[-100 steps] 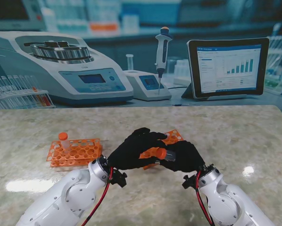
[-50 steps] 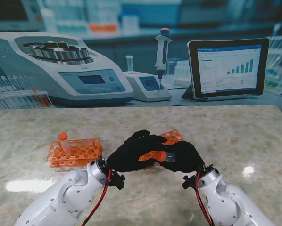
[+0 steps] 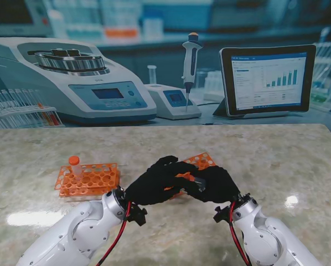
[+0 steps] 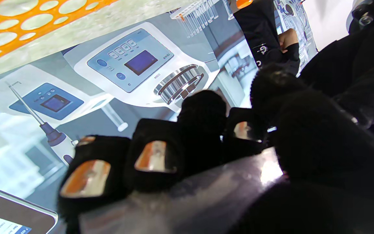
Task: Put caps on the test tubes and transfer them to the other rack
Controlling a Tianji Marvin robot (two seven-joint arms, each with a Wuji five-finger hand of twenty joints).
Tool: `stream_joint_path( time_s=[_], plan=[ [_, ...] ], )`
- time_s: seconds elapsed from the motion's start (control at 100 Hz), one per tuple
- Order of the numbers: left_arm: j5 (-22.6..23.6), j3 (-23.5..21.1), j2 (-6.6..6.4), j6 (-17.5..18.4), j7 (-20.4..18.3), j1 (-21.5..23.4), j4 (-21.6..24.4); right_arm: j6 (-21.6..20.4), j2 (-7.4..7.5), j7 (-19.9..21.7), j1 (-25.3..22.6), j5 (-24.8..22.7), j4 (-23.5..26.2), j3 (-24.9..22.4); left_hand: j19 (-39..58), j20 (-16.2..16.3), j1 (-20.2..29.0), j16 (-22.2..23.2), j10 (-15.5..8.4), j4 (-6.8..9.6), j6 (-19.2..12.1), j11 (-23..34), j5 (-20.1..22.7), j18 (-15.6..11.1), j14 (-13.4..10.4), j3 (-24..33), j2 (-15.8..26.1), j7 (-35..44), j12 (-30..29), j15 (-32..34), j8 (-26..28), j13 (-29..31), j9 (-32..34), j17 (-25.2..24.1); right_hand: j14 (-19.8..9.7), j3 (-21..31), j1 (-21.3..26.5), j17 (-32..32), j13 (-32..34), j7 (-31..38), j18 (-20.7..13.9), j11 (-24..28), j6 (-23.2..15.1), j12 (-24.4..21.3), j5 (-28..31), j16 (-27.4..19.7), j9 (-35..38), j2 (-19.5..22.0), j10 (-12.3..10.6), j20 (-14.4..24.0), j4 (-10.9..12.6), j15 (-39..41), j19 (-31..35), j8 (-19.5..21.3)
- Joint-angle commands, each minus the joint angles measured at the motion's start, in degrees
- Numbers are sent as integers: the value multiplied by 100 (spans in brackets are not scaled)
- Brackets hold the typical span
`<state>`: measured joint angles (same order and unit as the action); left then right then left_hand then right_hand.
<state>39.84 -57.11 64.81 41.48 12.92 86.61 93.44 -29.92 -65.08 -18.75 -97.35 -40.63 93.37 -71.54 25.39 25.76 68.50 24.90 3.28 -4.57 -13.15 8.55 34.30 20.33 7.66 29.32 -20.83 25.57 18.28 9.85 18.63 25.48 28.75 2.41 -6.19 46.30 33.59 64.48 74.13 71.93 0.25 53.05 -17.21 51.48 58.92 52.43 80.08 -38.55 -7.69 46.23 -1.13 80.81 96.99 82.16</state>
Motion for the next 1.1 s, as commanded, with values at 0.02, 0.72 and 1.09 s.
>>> stream_joint_path(
  time_s=[0.02,0.72,1.09],
  plan=[
    [18,-21,-14,41,-62,56,71,12,-17,10,-25,13,26,11,5,-154,547,-73,-180,205,-300,-93,98,2,21,455,156,181,-209,-130,-25,-125,22,-55,-389,32,173,437,161,289,-658,13,-367,73,39,290,236,203,39,269,-45,927,1690,160],
    [-448,-123,-43,146,-427,177,257,6,-18,11,-25,15,28,23,-162,-96,-300,-86,-38,440,631,-163,29,37,153,-1705,824,-587,-149,-149,-464,-157,-81,-65,-389,22,163,437,161,274,-657,10,-386,71,34,290,237,208,23,268,-52,927,1688,158],
    [-566,127,-20,-91,-449,-77,9,-3,-21,-8,-34,9,32,12,643,416,-139,680,-34,538,673,44,308,-52,-28,-1597,633,-410,259,413,-381,283,102,334,-387,21,169,437,161,273,-656,10,-386,73,34,289,238,209,41,267,-52,924,1688,160]
  ],
)
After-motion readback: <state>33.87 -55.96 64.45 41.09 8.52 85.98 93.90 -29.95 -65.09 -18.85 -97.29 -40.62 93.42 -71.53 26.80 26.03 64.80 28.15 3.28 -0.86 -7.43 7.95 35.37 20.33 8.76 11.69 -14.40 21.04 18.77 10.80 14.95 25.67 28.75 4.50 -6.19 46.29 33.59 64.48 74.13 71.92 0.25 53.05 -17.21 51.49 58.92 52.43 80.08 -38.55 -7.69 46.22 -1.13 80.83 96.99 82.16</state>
